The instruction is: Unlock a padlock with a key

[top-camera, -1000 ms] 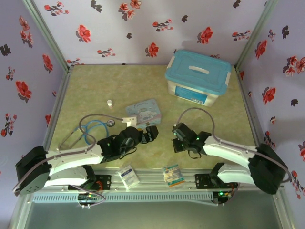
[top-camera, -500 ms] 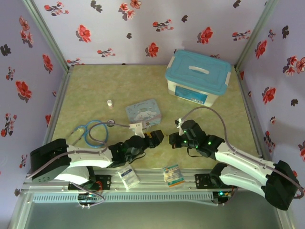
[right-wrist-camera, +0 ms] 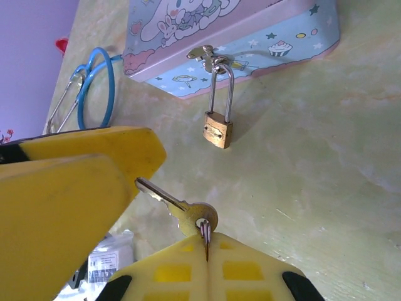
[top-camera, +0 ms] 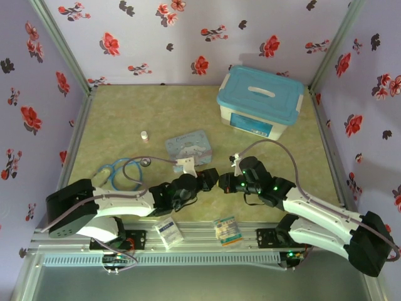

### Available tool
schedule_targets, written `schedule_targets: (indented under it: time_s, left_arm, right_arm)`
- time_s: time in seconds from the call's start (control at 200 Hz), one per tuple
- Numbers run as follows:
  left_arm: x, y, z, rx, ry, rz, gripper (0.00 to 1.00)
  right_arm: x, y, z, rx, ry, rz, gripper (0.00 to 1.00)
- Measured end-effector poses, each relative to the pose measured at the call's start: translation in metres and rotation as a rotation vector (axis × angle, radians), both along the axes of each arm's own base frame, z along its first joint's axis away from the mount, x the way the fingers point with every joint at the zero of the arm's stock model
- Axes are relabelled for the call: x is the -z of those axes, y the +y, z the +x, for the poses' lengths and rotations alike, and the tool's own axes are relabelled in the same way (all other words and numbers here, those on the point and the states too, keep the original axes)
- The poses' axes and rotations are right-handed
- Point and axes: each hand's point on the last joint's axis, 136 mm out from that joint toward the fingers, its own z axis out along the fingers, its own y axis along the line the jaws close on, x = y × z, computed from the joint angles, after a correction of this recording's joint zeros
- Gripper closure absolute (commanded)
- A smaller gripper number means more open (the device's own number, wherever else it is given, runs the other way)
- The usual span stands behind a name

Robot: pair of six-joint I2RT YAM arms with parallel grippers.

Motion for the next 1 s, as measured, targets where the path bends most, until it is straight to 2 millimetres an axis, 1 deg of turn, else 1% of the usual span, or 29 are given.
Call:
schedule_targets:
  time_s: [0.085, 0.18, 0.34, 0.395, 0.41, 0.425, 0.43, 0.445, 0.455, 0.47, 0.495, 0.5, 0.51, 0.525, 0.57, 0.61, 0.69, 0.78, 0.86, 0.925, 1.0]
  left_arm:
    - [0.003, 0.0, 0.0, 0.003, 0.004, 0.009, 0.8]
    - [0.005, -0.001, -0.001, 0.007, 0.005, 0.015, 0.83]
    - [0.009, -0.002, -0.001, 0.008, 0.01, 0.025, 1.0]
    - [0.009, -0.002, -0.001, 0.011, 0.011, 0.027, 1.0]
    - [0.009, -0.003, -0.001, 0.011, 0.011, 0.027, 1.0]
    - [0.009, -0.003, -0.001, 0.011, 0.011, 0.027, 1.0]
    - [0.009, -0.003, -0.001, 0.012, 0.012, 0.027, 1.0]
    - [0.009, -0.003, -0.001, 0.013, 0.012, 0.028, 1.0]
    - [0.009, -0.003, -0.001, 0.014, 0.012, 0.028, 1.0]
    - [0.009, -0.003, -0.001, 0.014, 0.012, 0.027, 1.0]
    - [0.009, -0.003, -0.001, 0.013, 0.012, 0.027, 1.0]
    - [0.009, -0.003, -0.001, 0.013, 0.012, 0.026, 1.0]
    - [0.009, -0.003, -0.001, 0.013, 0.012, 0.026, 1.0]
    - [0.008, -0.003, -0.001, 0.012, 0.01, 0.023, 1.0]
    - [0.006, -0.003, 0.001, 0.009, 0.008, 0.015, 1.0]
    - [0.004, -0.002, 0.001, 0.009, 0.005, 0.013, 1.0]
    - [-0.005, -0.002, 0.002, 0.017, -0.004, -0.011, 1.0]
    - [-0.02, -0.003, 0.001, 0.039, -0.019, -0.053, 1.0]
    - [-0.034, -0.004, -0.001, 0.058, -0.035, -0.089, 1.0]
    - [-0.045, -0.005, -0.003, 0.07, -0.046, -0.123, 1.0]
    - [-0.054, -0.007, -0.005, 0.087, -0.055, -0.156, 1.0]
  right_arm:
    - [-0.003, 0.001, 0.0, 0.003, 0.0, 0.013, 1.0]
    - [-0.002, 0.0, 0.0, 0.007, 0.003, 0.019, 1.0]
    - [-0.003, 0.0, -0.001, 0.006, 0.002, 0.024, 1.0]
    - [-0.002, 0.0, -0.001, 0.006, 0.003, 0.024, 0.99]
    - [-0.002, 0.0, -0.001, 0.006, 0.003, 0.024, 0.94]
    - [-0.001, 0.0, -0.001, 0.006, 0.003, 0.025, 0.83]
    - [-0.001, 0.0, -0.001, 0.005, 0.003, 0.026, 0.81]
    - [-0.001, 0.0, -0.001, 0.007, 0.003, 0.027, 0.59]
    - [-0.001, -0.001, -0.001, 0.009, 0.006, 0.03, 0.47]
    - [-0.001, -0.001, -0.001, 0.008, 0.007, 0.031, 0.32]
    - [-0.001, -0.002, -0.001, 0.013, 0.009, 0.031, 0.13]
    - [-0.001, -0.003, -0.001, 0.014, 0.01, 0.031, 0.1]
    - [0.0, -0.004, 0.0, 0.018, 0.011, 0.029, 0.07]
    - [0.001, -0.006, 0.001, 0.024, 0.013, 0.027, 0.05]
    - [0.003, -0.013, 0.004, 0.044, 0.018, 0.028, 0.03]
    - [0.0, -0.019, 0.008, 0.059, 0.01, 0.049, 0.01]
    - [-0.014, -0.029, 0.014, 0.086, -0.035, 0.155, 0.01]
    - [-0.034, -0.034, 0.019, 0.089, -0.107, 0.291, 0.01]
    - [-0.055, -0.027, 0.016, 0.037, -0.158, 0.377, 0.06]
    - [-0.073, -0.02, 0.014, -0.008, -0.198, 0.442, 0.14]
    - [-0.085, -0.014, 0.011, -0.047, -0.22, 0.502, 0.24]
